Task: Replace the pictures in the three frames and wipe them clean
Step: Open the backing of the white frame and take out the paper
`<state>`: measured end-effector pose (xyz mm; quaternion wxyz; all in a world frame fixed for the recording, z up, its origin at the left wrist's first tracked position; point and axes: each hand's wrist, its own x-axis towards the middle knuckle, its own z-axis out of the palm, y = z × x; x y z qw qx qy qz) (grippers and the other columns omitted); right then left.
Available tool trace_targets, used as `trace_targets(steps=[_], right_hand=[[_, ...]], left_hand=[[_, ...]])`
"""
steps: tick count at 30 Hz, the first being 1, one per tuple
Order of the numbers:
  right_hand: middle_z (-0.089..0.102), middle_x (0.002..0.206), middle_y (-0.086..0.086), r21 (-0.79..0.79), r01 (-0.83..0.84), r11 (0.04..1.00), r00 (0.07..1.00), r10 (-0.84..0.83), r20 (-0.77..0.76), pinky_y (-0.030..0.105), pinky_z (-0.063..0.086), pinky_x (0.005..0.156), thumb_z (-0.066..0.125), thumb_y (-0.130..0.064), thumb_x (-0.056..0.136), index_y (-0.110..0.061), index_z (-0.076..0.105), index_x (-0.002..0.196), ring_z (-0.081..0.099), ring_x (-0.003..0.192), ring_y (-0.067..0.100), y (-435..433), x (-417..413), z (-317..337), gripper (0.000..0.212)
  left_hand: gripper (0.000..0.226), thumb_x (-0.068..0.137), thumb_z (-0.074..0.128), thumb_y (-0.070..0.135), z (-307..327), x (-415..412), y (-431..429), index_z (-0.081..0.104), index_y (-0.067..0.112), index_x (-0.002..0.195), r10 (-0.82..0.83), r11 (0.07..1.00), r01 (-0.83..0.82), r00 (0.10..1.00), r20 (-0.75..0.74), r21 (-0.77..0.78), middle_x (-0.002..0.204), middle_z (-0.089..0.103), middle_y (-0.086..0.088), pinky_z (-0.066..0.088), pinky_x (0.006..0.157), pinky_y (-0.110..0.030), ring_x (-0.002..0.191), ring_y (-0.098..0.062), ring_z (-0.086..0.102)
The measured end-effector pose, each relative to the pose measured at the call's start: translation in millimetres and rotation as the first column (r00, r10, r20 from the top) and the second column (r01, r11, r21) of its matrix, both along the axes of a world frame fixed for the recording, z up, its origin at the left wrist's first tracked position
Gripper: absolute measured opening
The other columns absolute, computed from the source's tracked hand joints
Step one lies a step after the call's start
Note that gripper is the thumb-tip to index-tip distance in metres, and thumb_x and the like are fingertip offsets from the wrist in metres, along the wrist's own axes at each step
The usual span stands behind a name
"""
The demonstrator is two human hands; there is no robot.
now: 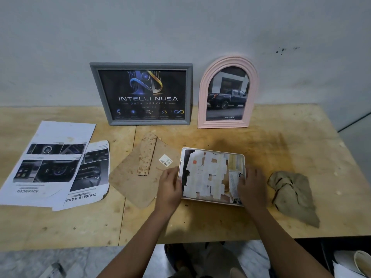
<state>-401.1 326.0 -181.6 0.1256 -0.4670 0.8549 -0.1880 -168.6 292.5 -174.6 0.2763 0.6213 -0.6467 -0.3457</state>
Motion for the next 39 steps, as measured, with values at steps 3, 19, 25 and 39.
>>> trace_targets(steps=[3,19,25,39], right_hand=[[0.032,0.143,0.006,0.137,-0.175,0.975,0.984,0.167,0.068,0.039,0.033,0.099,0.049,-0.035,0.092,-0.019,0.038,0.136,0.029,0.129,0.025,-17,-1,9,0.048],[0.052,0.127,0.002,-0.004,-0.219,0.976,0.968,0.218,0.126,0.036,0.041,0.099,0.069,-0.030,0.081,-0.015,0.057,0.119,0.046,0.117,0.021,-34,4,16,0.043],[0.057,0.101,0.000,-0.082,0.025,0.996,0.738,0.037,0.673,0.012,0.044,0.056,0.063,-0.016,0.088,-0.015,0.051,0.104,0.056,0.081,0.009,-38,-10,35,0.020],[0.069,0.086,0.000,-0.018,0.207,0.978,0.517,-0.094,0.851,0.031,0.054,0.062,0.065,-0.024,0.086,-0.016,0.061,0.105,0.067,0.075,0.016,-36,-18,39,0.021]], left_hand=[[0.029,0.096,0.042,0.012,-7,-12,-6,0.058,0.011,0.120,-0.023,0.999,0.022,0.998,0.052,0.029,0.110,0.052,-0.005,0.032,0.071,-0.008,0.100,-0.012,0.048],[0.041,0.086,0.045,-0.001,-8,-19,-2,0.054,0.014,0.123,0.026,0.997,-0.034,0.994,0.105,0.076,0.117,0.047,-0.003,0.032,0.080,-0.014,0.109,-0.017,0.042],[0.050,0.071,0.058,0.000,4,-25,-27,0.049,0.021,0.115,-0.057,0.998,0.057,0.998,0.007,0.019,0.108,0.055,0.007,0.046,0.080,-0.027,0.099,-0.013,0.050],[0.010,0.088,0.061,0.009,25,-25,-46,0.053,0.006,0.083,0.216,0.959,-0.150,0.935,-0.282,0.240,0.071,0.051,-0.008,0.040,0.054,-0.010,0.066,-0.014,0.049]])
